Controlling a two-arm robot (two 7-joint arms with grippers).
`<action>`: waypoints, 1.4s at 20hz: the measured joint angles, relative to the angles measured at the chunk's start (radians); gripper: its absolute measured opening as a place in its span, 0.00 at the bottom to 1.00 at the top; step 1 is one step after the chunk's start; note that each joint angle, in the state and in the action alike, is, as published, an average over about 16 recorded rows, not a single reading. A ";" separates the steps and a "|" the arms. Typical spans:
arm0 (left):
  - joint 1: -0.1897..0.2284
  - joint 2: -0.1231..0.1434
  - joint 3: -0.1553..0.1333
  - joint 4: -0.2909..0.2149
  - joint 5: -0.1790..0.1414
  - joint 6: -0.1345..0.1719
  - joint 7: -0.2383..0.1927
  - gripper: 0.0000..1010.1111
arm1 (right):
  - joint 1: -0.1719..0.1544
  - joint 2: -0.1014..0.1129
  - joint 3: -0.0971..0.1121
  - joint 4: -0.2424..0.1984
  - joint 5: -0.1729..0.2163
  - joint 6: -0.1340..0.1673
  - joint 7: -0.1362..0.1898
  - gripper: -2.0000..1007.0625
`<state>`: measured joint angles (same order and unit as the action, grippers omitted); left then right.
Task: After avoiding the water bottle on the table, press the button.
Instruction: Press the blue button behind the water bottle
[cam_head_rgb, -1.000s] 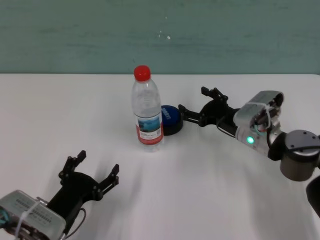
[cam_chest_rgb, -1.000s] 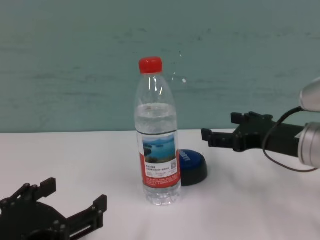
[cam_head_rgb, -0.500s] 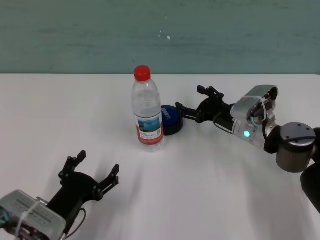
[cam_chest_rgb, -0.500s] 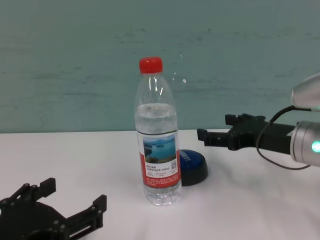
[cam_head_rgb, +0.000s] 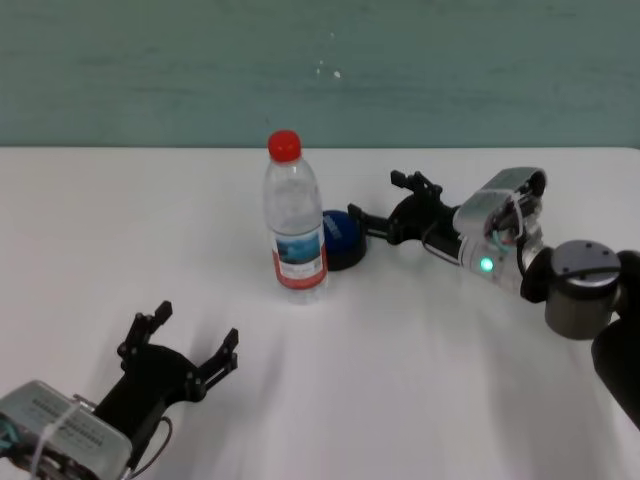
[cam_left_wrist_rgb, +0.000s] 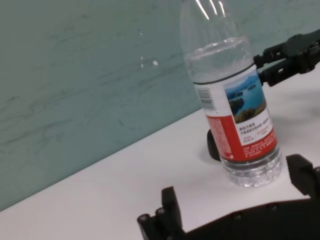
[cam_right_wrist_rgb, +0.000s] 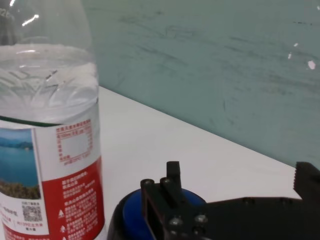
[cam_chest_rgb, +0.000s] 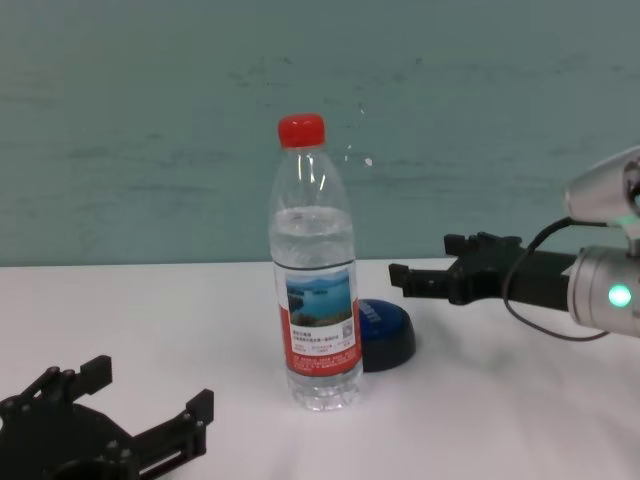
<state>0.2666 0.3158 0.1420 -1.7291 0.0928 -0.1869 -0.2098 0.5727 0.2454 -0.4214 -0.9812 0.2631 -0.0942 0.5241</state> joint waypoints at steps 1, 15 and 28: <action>0.000 0.000 0.000 0.000 0.000 0.000 0.000 0.99 | 0.003 -0.002 -0.001 0.006 -0.001 -0.002 0.000 1.00; 0.000 0.000 0.000 0.000 0.000 0.000 0.000 0.99 | 0.046 -0.038 -0.008 0.086 -0.019 -0.026 0.002 1.00; 0.000 0.000 0.000 0.000 0.000 0.000 0.000 0.99 | 0.079 -0.073 -0.011 0.167 -0.033 -0.046 0.010 1.00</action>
<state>0.2666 0.3158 0.1420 -1.7291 0.0928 -0.1868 -0.2098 0.6514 0.1725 -0.4328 -0.8143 0.2303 -0.1399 0.5339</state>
